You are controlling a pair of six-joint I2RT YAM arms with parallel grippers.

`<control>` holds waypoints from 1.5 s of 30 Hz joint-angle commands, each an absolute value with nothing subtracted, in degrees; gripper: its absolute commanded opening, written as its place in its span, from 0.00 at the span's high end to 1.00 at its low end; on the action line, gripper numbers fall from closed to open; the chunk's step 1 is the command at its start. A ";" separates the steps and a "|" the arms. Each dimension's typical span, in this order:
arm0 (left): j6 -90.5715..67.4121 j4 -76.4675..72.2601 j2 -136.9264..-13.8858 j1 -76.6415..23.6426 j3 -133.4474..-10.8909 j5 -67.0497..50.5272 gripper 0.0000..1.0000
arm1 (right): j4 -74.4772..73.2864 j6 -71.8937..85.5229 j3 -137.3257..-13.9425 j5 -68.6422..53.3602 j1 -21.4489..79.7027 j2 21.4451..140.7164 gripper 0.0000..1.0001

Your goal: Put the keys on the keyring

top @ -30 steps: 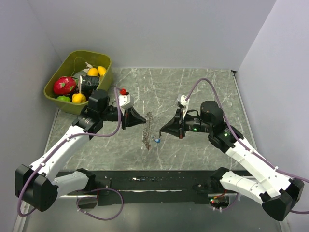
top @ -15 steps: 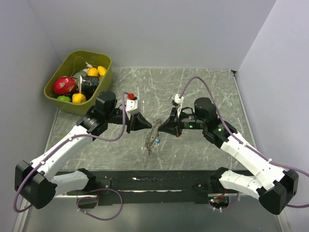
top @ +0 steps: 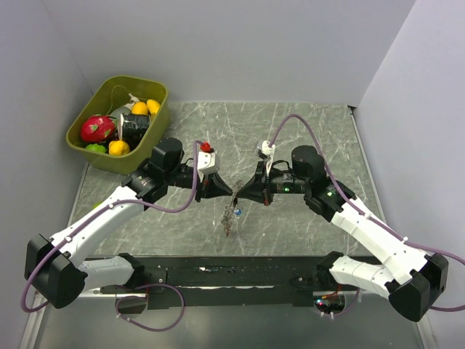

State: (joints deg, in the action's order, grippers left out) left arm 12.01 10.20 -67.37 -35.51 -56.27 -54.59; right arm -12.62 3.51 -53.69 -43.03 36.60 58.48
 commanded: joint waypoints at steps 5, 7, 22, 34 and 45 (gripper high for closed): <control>13.62 8.09 -66.97 -36.30 -59.41 -55.46 0.99 | -10.11 2.72 -56.69 -42.80 36.21 58.89 1.00; 14.15 8.52 -67.06 -36.30 -59.50 -55.63 0.99 | -9.59 3.25 -56.17 -42.28 36.21 58.71 1.00; 14.85 8.44 -65.66 -36.39 -58.98 -55.46 0.99 | -10.81 3.78 -55.55 -38.94 36.12 59.24 1.00; 14.41 5.19 -63.37 -36.39 -57.83 -55.20 0.99 | -11.34 4.13 -54.05 -37.26 35.51 58.89 1.00; 11.17 -2.45 -61.26 -36.47 -54.50 -56.86 0.99 | -9.85 4.22 -53.17 -39.46 35.24 58.36 1.00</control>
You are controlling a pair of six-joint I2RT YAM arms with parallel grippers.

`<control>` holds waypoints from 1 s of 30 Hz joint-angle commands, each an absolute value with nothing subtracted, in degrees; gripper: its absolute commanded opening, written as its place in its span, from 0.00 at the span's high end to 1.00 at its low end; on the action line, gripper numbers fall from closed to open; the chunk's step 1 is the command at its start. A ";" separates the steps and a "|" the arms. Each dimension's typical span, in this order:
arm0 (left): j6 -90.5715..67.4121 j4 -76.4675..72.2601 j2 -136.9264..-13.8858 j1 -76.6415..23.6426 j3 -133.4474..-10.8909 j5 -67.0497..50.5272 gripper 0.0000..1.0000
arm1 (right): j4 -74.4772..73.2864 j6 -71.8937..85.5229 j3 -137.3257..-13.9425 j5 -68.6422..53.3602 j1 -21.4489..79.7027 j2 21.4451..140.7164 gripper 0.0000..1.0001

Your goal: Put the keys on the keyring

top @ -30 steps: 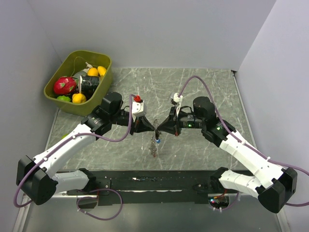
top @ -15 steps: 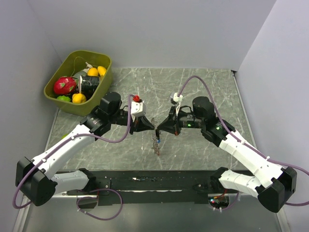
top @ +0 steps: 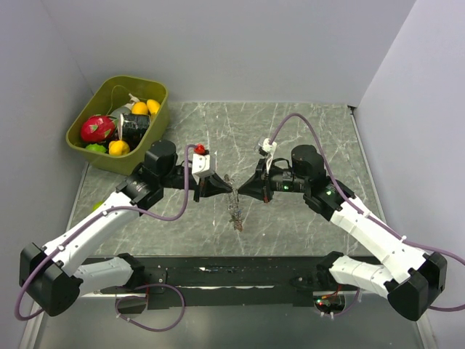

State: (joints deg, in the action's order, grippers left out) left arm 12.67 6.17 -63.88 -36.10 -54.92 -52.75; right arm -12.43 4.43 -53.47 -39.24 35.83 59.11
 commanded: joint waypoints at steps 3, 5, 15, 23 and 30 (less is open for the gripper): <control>9.85 -4.92 -61.08 -36.39 -53.71 -57.66 0.99 | -9.06 4.30 -53.18 -40.43 35.16 57.75 0.95; 9.05 -6.23 -61.08 -36.39 -53.35 -58.01 0.99 | -8.44 4.31 -52.82 -40.43 35.16 57.05 0.81; 8.70 -7.29 -61.08 -36.39 -52.91 -60.20 0.99 | -6.07 1.94 -50.27 -39.37 34.80 48.96 0.13; 6.68 -10.37 -60.91 -36.39 -52.74 -62.66 0.99 | -2.64 3.42 -51.06 -47.28 34.19 48.69 0.23; 5.19 -11.69 -60.91 -36.39 -53.00 -63.63 0.99 | -0.26 5.10 -51.94 -50.45 34.19 51.67 0.30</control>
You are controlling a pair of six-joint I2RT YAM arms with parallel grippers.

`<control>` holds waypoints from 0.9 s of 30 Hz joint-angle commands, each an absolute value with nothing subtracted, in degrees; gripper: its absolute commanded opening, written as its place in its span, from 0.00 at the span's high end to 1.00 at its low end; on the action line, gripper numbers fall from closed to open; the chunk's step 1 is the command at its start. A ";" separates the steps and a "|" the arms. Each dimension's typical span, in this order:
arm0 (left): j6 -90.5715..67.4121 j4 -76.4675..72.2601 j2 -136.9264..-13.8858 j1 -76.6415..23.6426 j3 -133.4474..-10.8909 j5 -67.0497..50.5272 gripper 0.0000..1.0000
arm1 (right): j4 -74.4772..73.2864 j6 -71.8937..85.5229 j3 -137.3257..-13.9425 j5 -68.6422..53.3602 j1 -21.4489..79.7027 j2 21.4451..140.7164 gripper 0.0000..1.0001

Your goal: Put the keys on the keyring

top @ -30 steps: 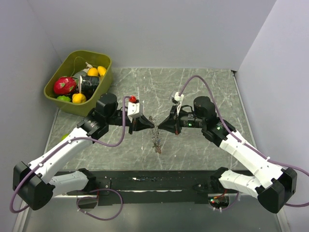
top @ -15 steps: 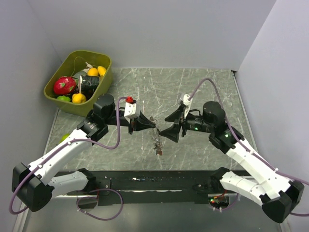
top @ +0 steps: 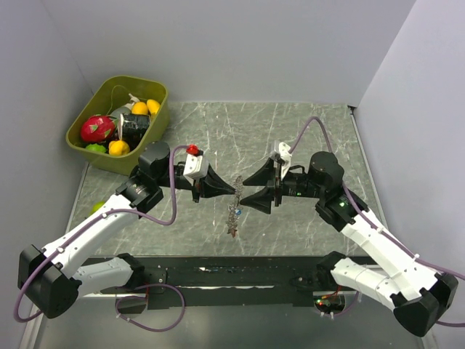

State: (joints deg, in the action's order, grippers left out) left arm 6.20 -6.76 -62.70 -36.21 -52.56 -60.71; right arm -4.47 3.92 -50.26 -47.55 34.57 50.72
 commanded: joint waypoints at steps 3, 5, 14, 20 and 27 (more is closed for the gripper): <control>5.19 -11.69 -60.73 -36.39 -53.26 -63.63 0.99 | -0.26 5.18 -52.47 -50.71 34.19 52.82 0.33; 4.83 -12.04 -60.65 -36.39 -53.09 -63.63 0.99 | 1.13 5.71 -52.47 -51.15 34.10 53.52 0.39; 3.78 -13.18 -60.56 -36.39 -53.26 -63.98 0.99 | 1.58 7.47 -52.91 -51.86 34.19 54.75 0.73; 3.78 -12.92 -61.08 -36.47 -53.61 -64.60 0.99 | 1.32 8.70 -53.79 -50.63 34.19 54.84 1.00; 8.68 -5.22 -62.05 -36.56 -55.81 -64.08 0.99 | -2.45 7.65 -55.81 -48.17 34.19 55.54 1.00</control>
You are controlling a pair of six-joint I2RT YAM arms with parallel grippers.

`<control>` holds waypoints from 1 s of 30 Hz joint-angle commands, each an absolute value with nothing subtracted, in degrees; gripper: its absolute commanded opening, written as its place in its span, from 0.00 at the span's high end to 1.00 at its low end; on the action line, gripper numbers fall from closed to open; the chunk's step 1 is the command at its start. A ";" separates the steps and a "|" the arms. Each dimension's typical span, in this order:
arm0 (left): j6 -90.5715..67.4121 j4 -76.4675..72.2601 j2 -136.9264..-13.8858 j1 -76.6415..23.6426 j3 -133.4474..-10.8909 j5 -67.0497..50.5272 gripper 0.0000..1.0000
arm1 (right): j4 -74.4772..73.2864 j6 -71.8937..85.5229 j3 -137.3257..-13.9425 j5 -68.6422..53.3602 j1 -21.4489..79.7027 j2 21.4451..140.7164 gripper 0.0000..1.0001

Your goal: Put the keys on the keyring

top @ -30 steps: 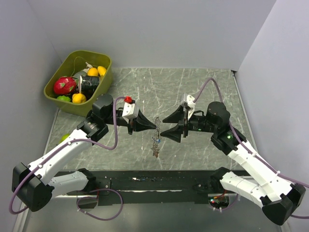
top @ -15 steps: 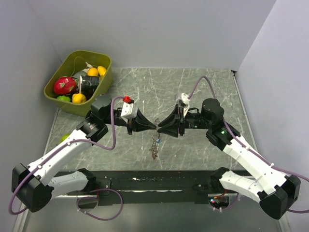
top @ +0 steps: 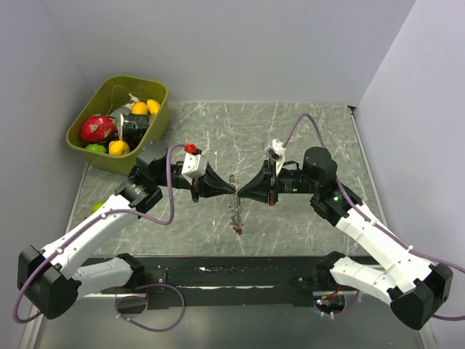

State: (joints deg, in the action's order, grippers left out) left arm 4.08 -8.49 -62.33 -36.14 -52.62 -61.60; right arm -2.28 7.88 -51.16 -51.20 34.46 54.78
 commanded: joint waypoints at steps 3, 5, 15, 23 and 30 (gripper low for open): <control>12.90 1.98 -62.66 -36.56 -57.91 -63.37 0.94 | -7.11 5.10 -57.91 -47.55 34.19 56.60 1.00; 15.19 5.87 -63.10 -36.56 -59.75 -63.02 0.88 | -10.96 2.56 -59.75 -47.29 34.19 57.47 1.00; 23.72 19.33 -64.95 -36.56 -64.07 -57.75 0.51 | -33.47 -13.79 -72.42 -46.23 34.19 65.12 1.00; 26.45 25.57 -70.13 -36.56 -70.31 -56.87 0.50 | -39.28 -17.84 -75.85 -47.02 34.19 68.46 1.00; 28.91 29.61 -74.88 -36.56 -74.61 -57.56 0.54 | -39.82 -18.63 -76.55 -45.18 34.19 68.73 1.00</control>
State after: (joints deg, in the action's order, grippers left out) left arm 25.54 26.13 -72.95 -36.27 -70.96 -56.49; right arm -40.29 -17.06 -72.82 -45.50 34.46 69.58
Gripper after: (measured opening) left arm 0.482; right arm 0.009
